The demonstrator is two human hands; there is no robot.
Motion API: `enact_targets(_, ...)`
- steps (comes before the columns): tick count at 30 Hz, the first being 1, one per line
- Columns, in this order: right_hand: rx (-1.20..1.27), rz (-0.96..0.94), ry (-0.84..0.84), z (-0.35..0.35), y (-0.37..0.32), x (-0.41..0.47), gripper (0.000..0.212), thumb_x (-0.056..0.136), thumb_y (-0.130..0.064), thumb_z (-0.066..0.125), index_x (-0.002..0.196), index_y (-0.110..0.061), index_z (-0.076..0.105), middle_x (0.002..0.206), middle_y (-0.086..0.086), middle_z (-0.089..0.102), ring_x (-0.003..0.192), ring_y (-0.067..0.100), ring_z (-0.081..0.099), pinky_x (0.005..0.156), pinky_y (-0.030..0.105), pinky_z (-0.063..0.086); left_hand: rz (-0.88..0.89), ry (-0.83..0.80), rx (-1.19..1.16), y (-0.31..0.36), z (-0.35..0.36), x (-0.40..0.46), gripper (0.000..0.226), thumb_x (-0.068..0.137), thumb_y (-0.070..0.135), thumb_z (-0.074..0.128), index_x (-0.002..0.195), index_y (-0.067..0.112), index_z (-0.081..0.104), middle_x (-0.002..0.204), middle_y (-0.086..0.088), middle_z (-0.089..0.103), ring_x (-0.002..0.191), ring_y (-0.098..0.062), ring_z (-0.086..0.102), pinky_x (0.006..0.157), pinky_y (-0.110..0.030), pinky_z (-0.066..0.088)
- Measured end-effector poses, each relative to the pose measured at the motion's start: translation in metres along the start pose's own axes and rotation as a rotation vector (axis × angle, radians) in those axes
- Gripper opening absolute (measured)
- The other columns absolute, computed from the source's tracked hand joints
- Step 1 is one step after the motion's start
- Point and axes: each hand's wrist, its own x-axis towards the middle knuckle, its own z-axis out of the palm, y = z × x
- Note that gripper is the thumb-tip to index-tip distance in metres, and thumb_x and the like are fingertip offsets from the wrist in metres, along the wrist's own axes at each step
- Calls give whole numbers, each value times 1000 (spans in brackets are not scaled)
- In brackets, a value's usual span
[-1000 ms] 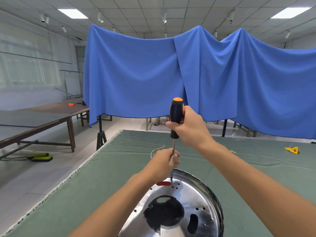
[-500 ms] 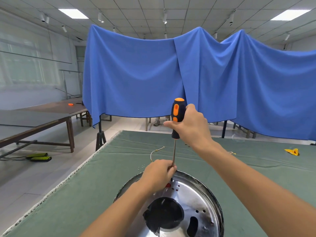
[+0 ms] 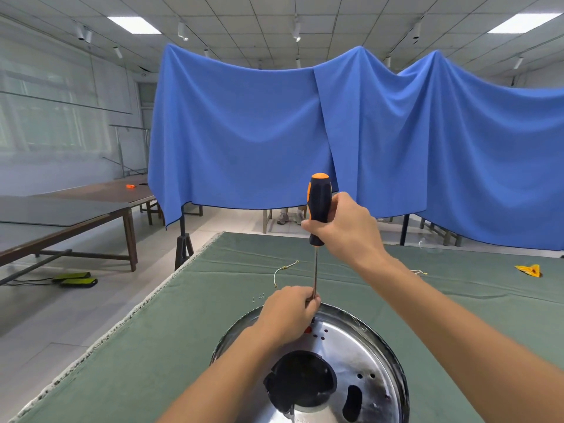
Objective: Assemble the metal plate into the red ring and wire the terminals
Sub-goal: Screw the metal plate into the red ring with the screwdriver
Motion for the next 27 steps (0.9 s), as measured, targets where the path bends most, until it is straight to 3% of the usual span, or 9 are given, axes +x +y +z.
enact_targets(3,209,-36,-164,-1,0,2,16,83,-21,69,84,-18,53,85,2,64,81,22,59,62,26,44,0,5,10,0,-1,0,29,97,36,40,105,23,65,105,2,70,99,-25,59,80,-34,48)
enact_targets(5,173,-43,-110,-1,3,3,17,83,-22,69,79,-18,53,86,6,67,78,23,61,60,26,44,9,3,30,1,0,0,28,97,35,41,105,24,65,105,2,69,100,-25,59,78,-32,45)
enact_targets(9,-24,-17,89,10,3,0,38,82,-39,70,96,-9,52,90,8,68,86,30,63,77,42,51,14,-1,39,3,0,-2,23,94,34,47,109,26,64,111,3,68,105,-23,58,80,-31,42)
enact_targets(13,89,-56,144,11,3,-6,33,79,-39,73,85,-14,53,72,-4,59,77,27,59,69,38,48,13,-17,40,2,-1,-2,25,92,35,54,114,28,63,115,4,67,109,-22,57,82,-31,42)
enact_targets(18,273,-91,223,-17,-5,3,29,77,-35,75,86,-14,58,68,-9,58,68,24,67,68,51,55,22,-26,57,3,-2,-2,24,87,39,59,107,28,67,105,3,70,101,-23,59,77,-30,44)
enact_targets(22,379,-57,178,-23,-3,-4,24,76,-32,77,85,-17,60,74,-10,61,62,6,64,71,46,56,-5,-31,-97,2,-4,0,25,91,30,55,71,17,60,67,-1,59,74,-27,56,60,-30,37)
enact_targets(24,334,-40,203,-25,4,-9,25,75,-41,76,83,-24,60,81,-6,58,69,4,57,66,32,50,-18,-10,-151,3,-7,0,24,92,27,55,73,14,62,71,-3,63,76,-26,58,65,-32,43)
enact_targets(26,321,-15,219,-35,7,-10,25,76,-43,74,85,-23,63,65,-8,52,52,3,47,51,23,36,-43,47,-175,1,-11,2,23,92,28,55,76,18,67,79,2,66,81,-21,58,72,-32,44)
enact_targets(27,405,8,166,-42,7,-10,23,80,-38,71,91,-19,64,55,-8,51,41,6,41,45,21,32,-69,88,-215,0,-14,3,25,92,28,56,70,21,64,74,6,63,77,-19,55,71,-32,42)
